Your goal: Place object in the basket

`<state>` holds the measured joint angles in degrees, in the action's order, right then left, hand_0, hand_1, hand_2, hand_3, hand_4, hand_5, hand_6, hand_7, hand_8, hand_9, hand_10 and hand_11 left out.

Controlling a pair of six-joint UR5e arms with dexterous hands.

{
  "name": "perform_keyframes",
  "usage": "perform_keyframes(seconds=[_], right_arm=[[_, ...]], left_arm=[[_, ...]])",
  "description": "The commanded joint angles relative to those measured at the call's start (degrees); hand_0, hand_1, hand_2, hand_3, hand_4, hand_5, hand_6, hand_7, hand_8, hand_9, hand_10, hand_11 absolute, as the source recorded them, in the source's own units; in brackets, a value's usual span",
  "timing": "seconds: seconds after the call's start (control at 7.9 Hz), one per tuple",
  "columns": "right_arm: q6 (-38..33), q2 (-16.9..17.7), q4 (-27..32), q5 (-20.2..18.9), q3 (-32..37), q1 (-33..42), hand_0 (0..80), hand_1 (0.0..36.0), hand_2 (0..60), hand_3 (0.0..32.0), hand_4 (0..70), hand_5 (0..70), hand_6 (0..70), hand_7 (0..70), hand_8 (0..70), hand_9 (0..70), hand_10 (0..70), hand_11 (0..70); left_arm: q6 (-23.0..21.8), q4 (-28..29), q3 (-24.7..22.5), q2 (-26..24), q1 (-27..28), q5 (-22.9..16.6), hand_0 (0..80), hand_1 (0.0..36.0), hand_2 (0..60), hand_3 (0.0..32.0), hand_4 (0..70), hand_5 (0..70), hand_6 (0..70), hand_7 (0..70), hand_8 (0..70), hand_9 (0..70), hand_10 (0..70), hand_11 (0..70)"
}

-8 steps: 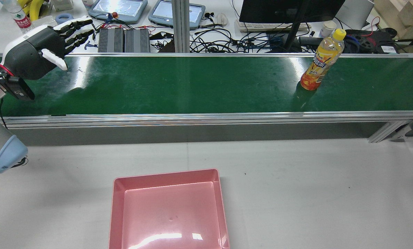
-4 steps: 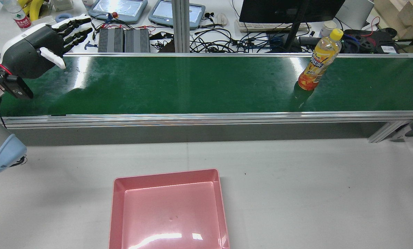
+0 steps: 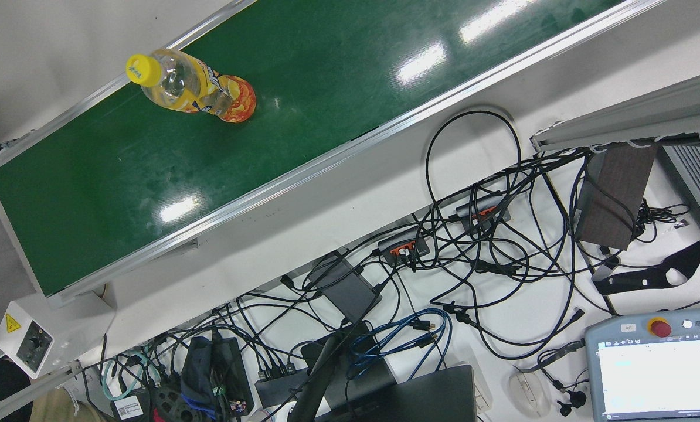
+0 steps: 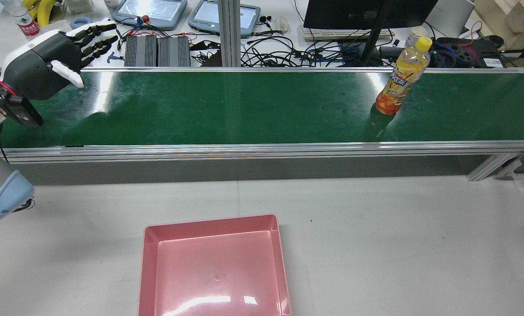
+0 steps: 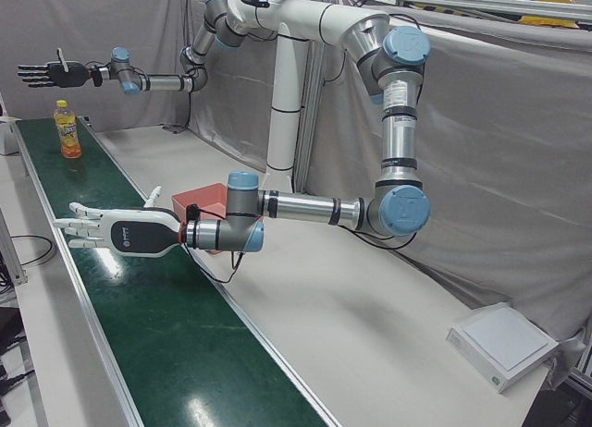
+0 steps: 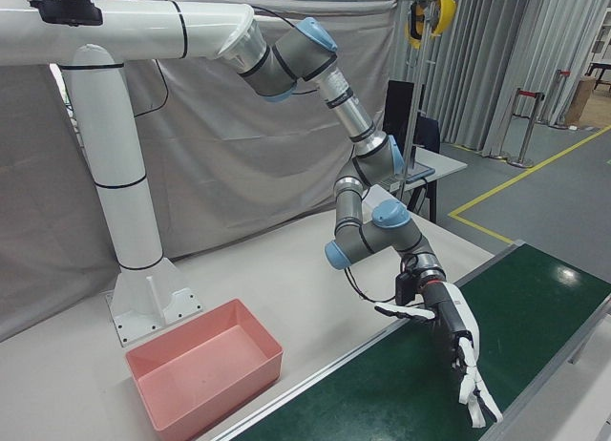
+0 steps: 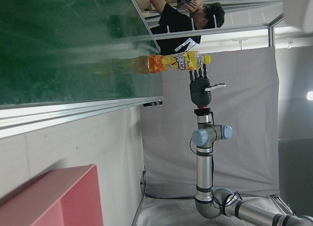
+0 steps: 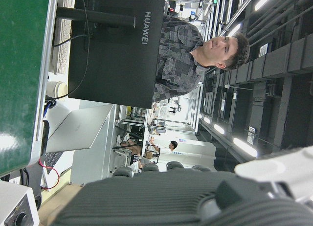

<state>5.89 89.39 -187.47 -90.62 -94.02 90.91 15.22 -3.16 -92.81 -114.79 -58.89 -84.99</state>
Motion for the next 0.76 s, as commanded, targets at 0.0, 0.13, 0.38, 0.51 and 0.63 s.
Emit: perform_keyframes(seconds=[0.0, 0.13, 0.38, 0.51, 0.63], right_arm=[[0.0, 0.0, 0.0, 0.0, 0.0, 0.0, 0.0, 0.0, 0.0, 0.0, 0.0, 0.0, 0.0, 0.0, 0.0, 0.0, 0.0, 0.0], [0.0, 0.0, 0.0, 0.0, 0.0, 0.1, 0.0, 0.0, 0.0, 0.0, 0.0, 0.0, 0.0, 0.0, 0.0, 0.0, 0.0, 0.0], [0.0, 0.0, 0.0, 0.0, 0.0, 0.0, 0.0, 0.0, 0.0, 0.0, 0.0, 0.0, 0.0, 0.0, 0.0, 0.0, 0.0, 0.0], [0.0, 0.0, 0.0, 0.0, 0.0, 0.0, 0.0, 0.0, 0.0, 0.0, 0.0, 0.0, 0.0, 0.0, 0.0, 0.0, 0.0, 0.0], [0.0, 0.0, 0.0, 0.0, 0.0, 0.0, 0.0, 0.0, 0.0, 0.0, 0.0, 0.0, 0.0, 0.0, 0.0, 0.0, 0.0, 0.0]], left_arm=[[0.1, 0.0, 0.0, 0.0, 0.0, 0.0, 59.7, 2.4, 0.0, 0.8, 12.8, 17.8, 0.2, 1.4, 8.0, 10.5, 2.1, 4.4], [0.0, 0.0, 0.0, 0.0, 0.0, 0.0, 59.7, 2.3, 0.0, 1.0, 12.8, 17.8, 0.1, 1.3, 8.1, 10.5, 1.9, 4.1], [-0.1, 0.0, -0.1, -0.1, 0.0, 0.0, 59.9, 2.5, 0.0, 0.4, 12.9, 17.9, 0.3, 1.4, 8.4, 10.9, 1.8, 4.0], [-0.2, 0.0, -0.1, -0.1, 0.0, 0.0, 59.5, 2.3, 0.0, 0.8, 12.9, 17.7, 0.0, 1.3, 8.0, 10.4, 1.9, 4.0], [-0.2, 0.0, -0.2, 0.0, 0.0, 0.0, 59.4, 2.2, 0.0, 0.8, 12.8, 17.7, 0.1, 1.3, 8.0, 10.3, 1.9, 4.0]])
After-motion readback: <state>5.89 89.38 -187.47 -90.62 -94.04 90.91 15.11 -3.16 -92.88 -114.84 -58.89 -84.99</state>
